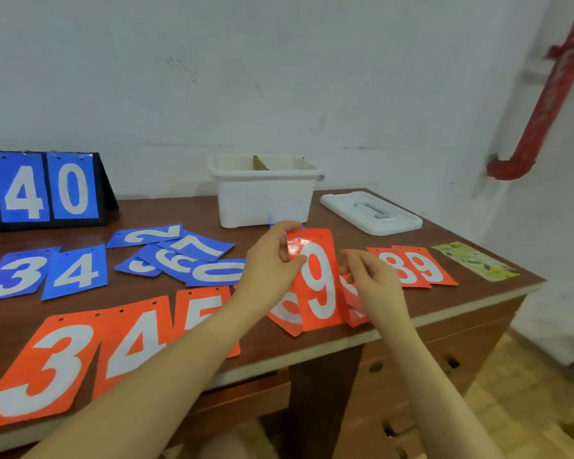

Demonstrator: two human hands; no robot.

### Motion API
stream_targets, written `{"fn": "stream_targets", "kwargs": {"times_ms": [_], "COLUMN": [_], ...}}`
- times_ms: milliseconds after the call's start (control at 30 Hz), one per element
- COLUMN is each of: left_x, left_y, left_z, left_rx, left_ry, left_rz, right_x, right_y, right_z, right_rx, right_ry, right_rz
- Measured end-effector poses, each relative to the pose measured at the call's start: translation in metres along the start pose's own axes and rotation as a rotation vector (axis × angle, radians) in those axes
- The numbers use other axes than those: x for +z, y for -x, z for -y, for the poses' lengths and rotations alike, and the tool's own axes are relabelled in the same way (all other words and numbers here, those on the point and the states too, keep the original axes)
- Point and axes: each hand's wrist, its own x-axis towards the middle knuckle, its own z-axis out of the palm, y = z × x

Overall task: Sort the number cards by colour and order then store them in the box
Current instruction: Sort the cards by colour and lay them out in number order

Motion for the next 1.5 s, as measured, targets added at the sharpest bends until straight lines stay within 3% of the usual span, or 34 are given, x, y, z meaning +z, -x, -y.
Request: {"fn": "stream_targets", "kwargs": {"times_ms": [67,167,267,333,433,600,733,967,1033,1100,1200,1300,1500], "left_x": [0.005,0.011,0.019,0.028,0.045,0.097,0.150,0.220,0.230,0.230,0.220,0.207,0.183], "left_y": [-0.009,-0.023,-0.034,-0.039,-0.051,-0.079,-0.098,-0.123,-0.127,-0.126,-0.124,-0.122,-0.113], "left_z": [0.003,0.010,0.016,0.015,0.009,-0.006,-0.013,-0.025,-0.017,-0.003,0.011,0.014,0.010], "left_rx": [0.007,-0.018,-0.062,-0.075,-0.068,-0.077,-0.060,-0.058,-0.058,0.007,0.140,0.166,0.125], "left_ry": [-0.036,-0.093,-0.101,-0.080,-0.046,0.067,0.034,0.161,0.054,-0.339,-0.814,-0.926,-0.857], "left_rz": [-0.054,-0.119,-0.132,-0.116,-0.047,0.120,0.219,0.317,0.376,0.533,0.759,0.798,0.634], "right_x": [-0.012,-0.020,-0.019,-0.026,-0.051,-0.096,-0.117,-0.124,-0.129,-0.136,-0.139,-0.132,-0.110], "right_y": [-0.008,-0.009,-0.010,-0.020,-0.044,-0.070,-0.080,-0.101,-0.107,-0.111,-0.113,-0.109,-0.100], "right_z": [-0.020,-0.042,-0.044,-0.046,-0.059,-0.084,-0.100,-0.116,-0.121,-0.128,-0.142,-0.142,-0.130], "right_rx": [0.004,-0.042,-0.106,-0.072,0.033,0.261,0.246,0.191,0.166,0.167,0.308,0.297,0.162], "right_ry": [0.309,0.661,0.547,0.462,0.525,0.736,0.808,0.280,0.226,0.298,0.724,0.922,0.874], "right_rz": [0.057,0.275,0.255,0.078,-0.166,-0.032,-0.088,-0.192,-0.222,-0.198,-0.122,-0.144,-0.282]}}
